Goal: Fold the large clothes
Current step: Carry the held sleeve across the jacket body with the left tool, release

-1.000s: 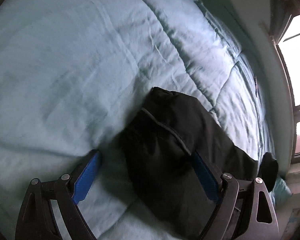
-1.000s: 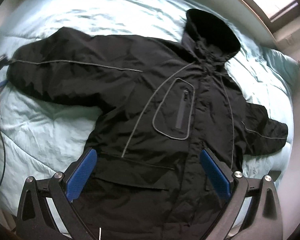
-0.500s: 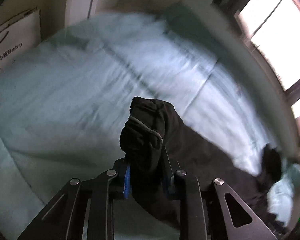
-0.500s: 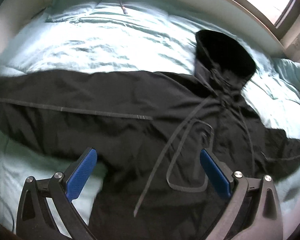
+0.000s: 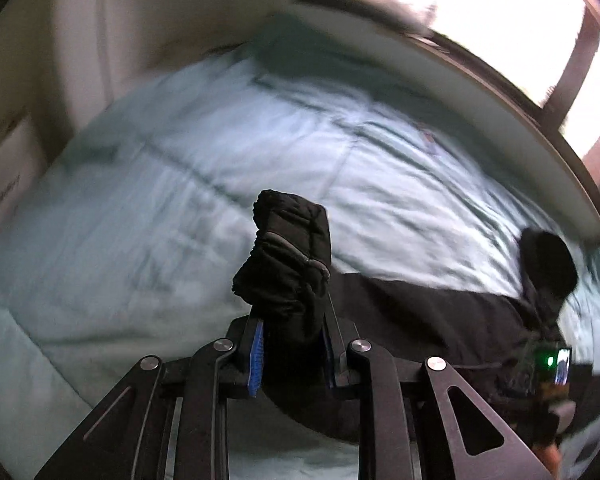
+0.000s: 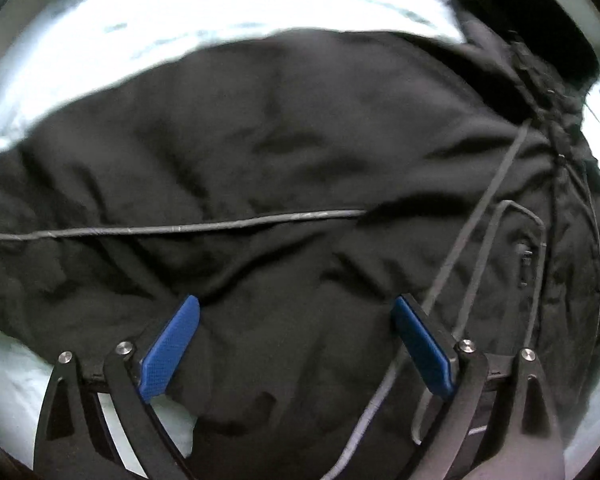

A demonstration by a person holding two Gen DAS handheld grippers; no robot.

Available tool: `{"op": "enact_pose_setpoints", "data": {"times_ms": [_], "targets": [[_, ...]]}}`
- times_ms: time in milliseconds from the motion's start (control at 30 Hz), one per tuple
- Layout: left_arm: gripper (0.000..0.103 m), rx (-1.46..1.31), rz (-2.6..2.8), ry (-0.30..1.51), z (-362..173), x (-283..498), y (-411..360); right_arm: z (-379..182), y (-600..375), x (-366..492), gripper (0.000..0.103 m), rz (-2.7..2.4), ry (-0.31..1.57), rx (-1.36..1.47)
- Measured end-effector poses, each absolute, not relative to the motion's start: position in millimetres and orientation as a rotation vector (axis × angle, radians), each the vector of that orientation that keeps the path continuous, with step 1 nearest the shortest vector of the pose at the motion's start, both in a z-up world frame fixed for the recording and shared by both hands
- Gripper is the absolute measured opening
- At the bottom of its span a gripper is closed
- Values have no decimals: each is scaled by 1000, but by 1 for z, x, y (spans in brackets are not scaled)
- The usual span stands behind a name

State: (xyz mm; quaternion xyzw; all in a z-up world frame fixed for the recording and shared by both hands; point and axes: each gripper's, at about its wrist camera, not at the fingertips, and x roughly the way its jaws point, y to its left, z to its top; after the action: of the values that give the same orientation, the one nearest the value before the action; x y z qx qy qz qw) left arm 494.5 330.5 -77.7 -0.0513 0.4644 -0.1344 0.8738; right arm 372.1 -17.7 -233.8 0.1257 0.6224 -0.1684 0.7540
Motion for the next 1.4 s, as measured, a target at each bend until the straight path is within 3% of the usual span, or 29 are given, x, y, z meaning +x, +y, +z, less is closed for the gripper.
{"op": "enact_pose_setpoints", "data": {"times_ms": [267,733,933,1233,1267,1333,1400], "targets": [[23,44,-525,899,-39,455,208,-161,-60,312,97,-422,1200,302],[22,210,-920,1034,-88,383,-24,-125,-159,192,97,-650,1179,349],[25,241,-811,1102,-105,381,-7,-145,-171,185,97,-621,1212,391],[30,195,-557,1143,-120,426,95,-163,-149,223,97,-513,1232,348],[32,193,-544,1140,-120,429,100,-165,-146,225,97,-507,1237,340],[51,177,-542,1151,-123,438,111,-169,-142,227,97,-502,1247,335],[52,145,-531,1178,-131,447,123,-174,-140,228,97,-501,1261,338]]}}
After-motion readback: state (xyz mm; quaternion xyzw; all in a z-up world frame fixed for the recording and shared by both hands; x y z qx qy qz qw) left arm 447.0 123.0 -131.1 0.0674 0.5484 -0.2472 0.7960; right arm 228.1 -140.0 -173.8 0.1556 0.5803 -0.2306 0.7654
